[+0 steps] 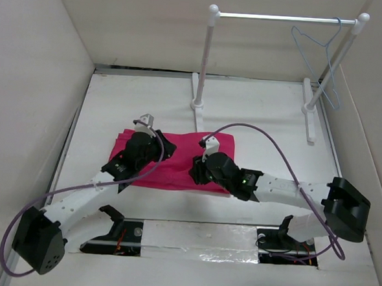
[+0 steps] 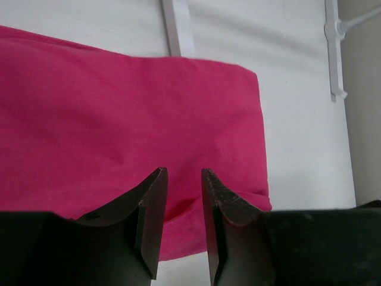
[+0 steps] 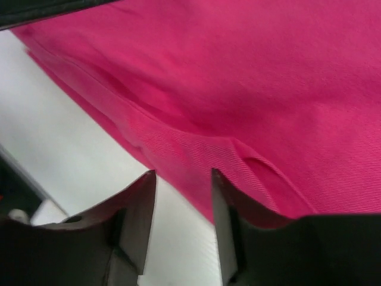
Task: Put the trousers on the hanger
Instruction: Fold the trousers at the center of the board, then pick up the hanger from the clothesline.
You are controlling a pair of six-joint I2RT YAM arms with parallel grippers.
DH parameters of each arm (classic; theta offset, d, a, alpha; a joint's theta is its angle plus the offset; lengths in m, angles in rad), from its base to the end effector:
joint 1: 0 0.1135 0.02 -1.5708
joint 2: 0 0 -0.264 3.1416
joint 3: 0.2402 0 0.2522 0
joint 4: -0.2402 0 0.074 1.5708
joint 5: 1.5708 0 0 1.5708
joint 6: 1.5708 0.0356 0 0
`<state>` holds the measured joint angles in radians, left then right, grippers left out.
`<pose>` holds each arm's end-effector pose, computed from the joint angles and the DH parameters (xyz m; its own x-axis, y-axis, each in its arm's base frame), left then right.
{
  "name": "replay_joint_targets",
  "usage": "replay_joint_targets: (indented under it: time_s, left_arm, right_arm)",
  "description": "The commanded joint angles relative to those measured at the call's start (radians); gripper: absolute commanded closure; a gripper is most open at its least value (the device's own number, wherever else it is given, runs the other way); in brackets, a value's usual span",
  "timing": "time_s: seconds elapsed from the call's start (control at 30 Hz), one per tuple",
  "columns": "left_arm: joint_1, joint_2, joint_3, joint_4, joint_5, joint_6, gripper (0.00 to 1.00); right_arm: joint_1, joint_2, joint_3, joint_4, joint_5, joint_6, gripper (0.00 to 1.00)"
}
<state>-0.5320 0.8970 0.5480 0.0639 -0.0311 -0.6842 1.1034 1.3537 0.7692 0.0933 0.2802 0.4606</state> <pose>0.1825 -0.1062 0.2616 -0.4920 -0.4434 -0.7492 0.2198 0.7694 -0.5998 0.1421 0.2598 0.2351 -0.5229 -0.0880 -0.8479 -0.5756 0.7701 0.2751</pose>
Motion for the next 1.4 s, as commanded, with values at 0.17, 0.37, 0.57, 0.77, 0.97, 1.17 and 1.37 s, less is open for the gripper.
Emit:
replay_joint_targets:
  time_s: [0.17, 0.37, 0.57, 0.77, 0.97, 1.17, 1.37]
  left_arm:
    - [-0.153, 0.117, 0.015, 0.191, -0.076, -0.025, 0.85]
    - [-0.269, 0.082, -0.045, 0.172, -0.136, -0.028, 0.87]
    - [-0.427, 0.118, -0.054, 0.192, -0.233, -0.051, 0.87]
    - [-0.468, 0.148, -0.049, 0.246, -0.274, -0.026, 0.88]
    - [-0.477, 0.169, -0.031, 0.319, -0.233, 0.044, 0.97]
    - [-0.496, 0.181, -0.006, 0.375, -0.216, 0.144, 1.00]
    - [-0.505, 0.115, -0.069, 0.445, -0.194, 0.235, 1.00]
  right_arm:
    - [-0.075, 0.117, -0.008, 0.037, -0.013, 0.019, 0.83]
    - [-0.177, 0.226, -0.022, 0.154, -0.030, -0.014, 0.99]
    - [-0.200, 0.243, 0.044, 0.125, -0.056, -0.063, 0.95]
    - [-0.278, -0.058, 0.042, -0.016, -0.052, -0.117, 0.78]
    - [-0.548, -0.335, 0.182, -0.184, -0.118, -0.250, 1.00]
    - [-0.991, -0.311, 0.396, -0.237, -0.175, -0.281, 0.99]
    - [-1.212, -0.165, 0.559, -0.230, -0.291, -0.336, 0.24]
